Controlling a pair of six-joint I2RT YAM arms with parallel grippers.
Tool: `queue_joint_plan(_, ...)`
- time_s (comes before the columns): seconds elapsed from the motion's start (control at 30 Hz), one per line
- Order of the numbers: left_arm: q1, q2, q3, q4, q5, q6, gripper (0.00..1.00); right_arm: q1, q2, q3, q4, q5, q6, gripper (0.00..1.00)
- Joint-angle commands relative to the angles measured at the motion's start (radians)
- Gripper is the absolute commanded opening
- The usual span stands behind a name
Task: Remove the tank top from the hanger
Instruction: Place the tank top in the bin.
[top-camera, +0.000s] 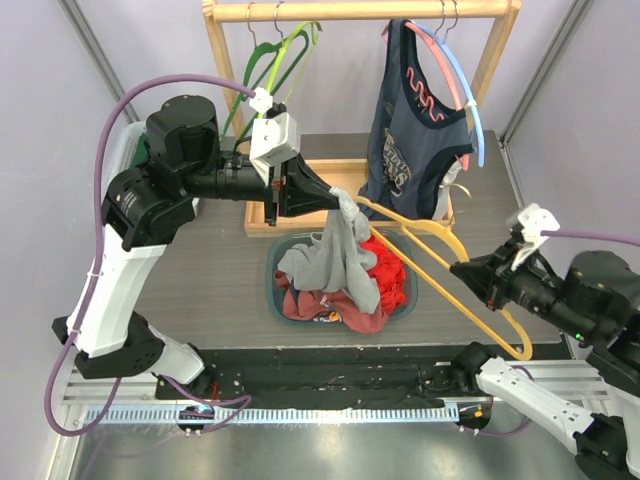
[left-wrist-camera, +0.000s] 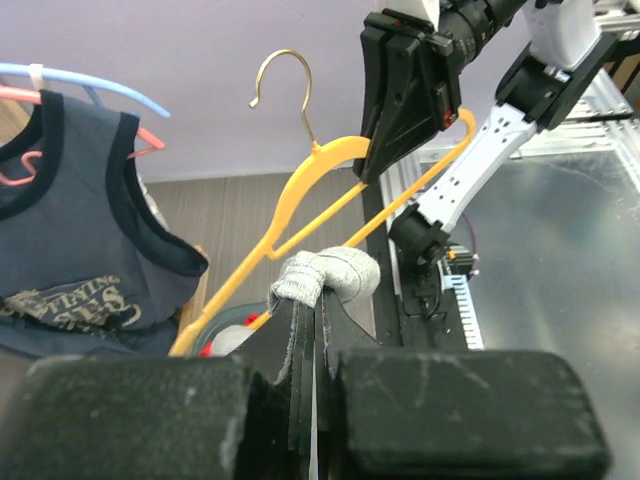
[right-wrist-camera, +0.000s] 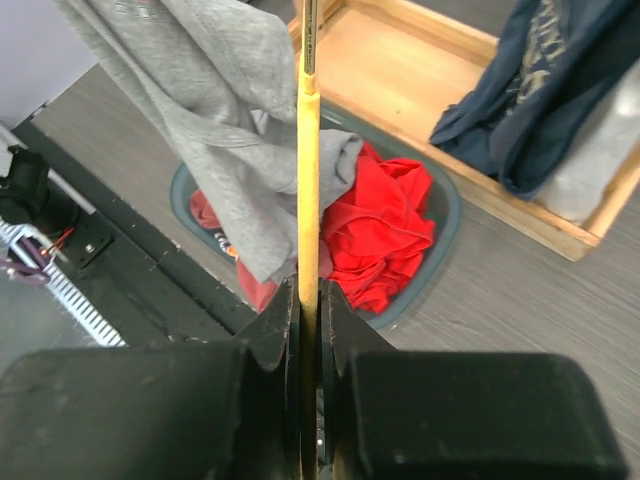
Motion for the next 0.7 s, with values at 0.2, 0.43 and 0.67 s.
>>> queue_joint_plan(0.2,-0.002,-0.027,-0.251,0.054,-0.225,0.109,0.0,-0.003,-0.056,0.08,0.054,0.134,0.039,0.01)
queue_joint_plan(0.43,-0.002,-0.012,-0.48,0.117,-0.354,0.15,0.0,-0.003,-0.062,0.111,0.028,0.327,0.042,0.01)
queue_joint_plan(0.67,-0.009,0.053,-0.618,0.126,-0.398,0.145,0.0,-0.005,-0.065,0.117,0.045,0.326,0.023,0.01)
